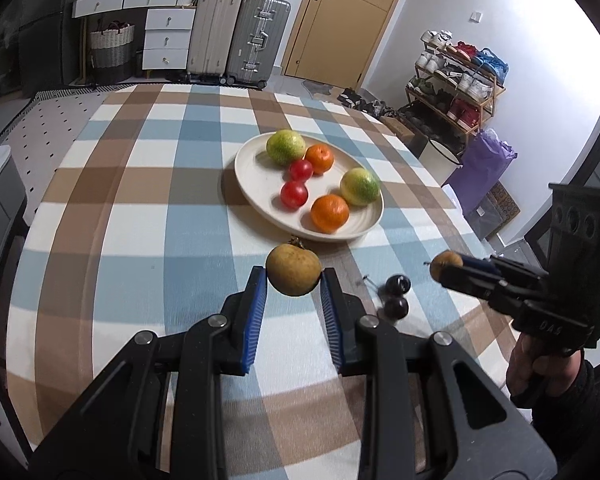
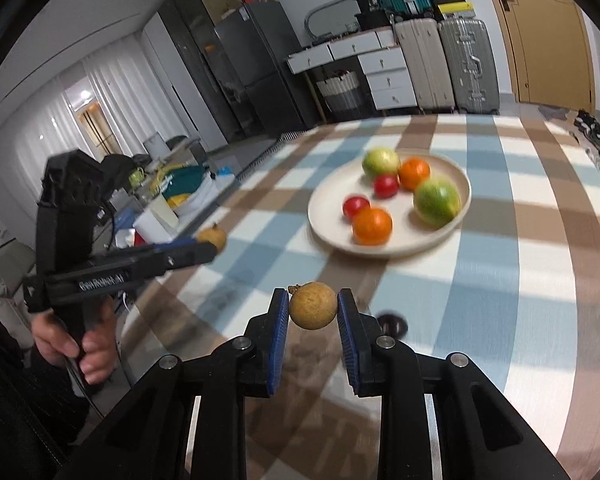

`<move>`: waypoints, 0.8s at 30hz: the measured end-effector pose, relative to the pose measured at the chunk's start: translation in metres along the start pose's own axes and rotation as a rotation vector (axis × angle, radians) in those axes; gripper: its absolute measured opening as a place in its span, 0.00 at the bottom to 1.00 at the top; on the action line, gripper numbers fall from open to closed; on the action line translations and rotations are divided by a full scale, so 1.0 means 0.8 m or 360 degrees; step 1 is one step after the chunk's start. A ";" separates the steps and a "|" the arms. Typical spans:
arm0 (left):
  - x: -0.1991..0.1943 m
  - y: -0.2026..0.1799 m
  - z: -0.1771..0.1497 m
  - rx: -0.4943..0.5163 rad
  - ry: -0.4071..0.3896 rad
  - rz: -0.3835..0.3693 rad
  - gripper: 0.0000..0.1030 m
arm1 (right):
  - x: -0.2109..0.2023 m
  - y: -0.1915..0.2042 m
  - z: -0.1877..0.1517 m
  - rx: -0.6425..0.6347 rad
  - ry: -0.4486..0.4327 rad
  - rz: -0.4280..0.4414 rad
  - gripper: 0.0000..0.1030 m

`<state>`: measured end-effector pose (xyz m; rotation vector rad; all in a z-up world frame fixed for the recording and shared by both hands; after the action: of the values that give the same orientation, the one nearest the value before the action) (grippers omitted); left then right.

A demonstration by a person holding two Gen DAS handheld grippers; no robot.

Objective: Organize fruits
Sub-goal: 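Carry both brown fruits onto the cream plate and open both grippers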

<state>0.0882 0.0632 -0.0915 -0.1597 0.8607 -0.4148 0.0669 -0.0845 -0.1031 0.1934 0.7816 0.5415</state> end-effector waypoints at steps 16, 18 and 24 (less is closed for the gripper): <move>0.071 -0.004 0.100 0.0052 0.0059 -0.0020 0.24 | 0.025 -0.029 0.096 0.0041 -0.0104 0.0083 0.24; 0.085 -0.003 0.110 0.0056 0.0080 -0.0022 0.24 | 0.031 -0.038 0.105 0.0054 -0.0112 0.0086 0.24; 0.138 0.000 0.138 0.0060 0.0154 -0.0025 0.24 | 0.057 -0.070 0.132 0.0097 -0.0111 0.0077 0.24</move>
<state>0.2360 0.0143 -0.0977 -0.1126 0.9465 -0.4563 0.1906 -0.1048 -0.0772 0.2868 0.7273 0.5542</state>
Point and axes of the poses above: each gripper's, at about its wrist camera, not at the fingertips, and x roughly the way its jaws point, y to its left, z to its top, the point moved 4 cm from there along x, roughly the way its jaws point, and after that the axes turned 1 degree about y, right-handed, at the moved point
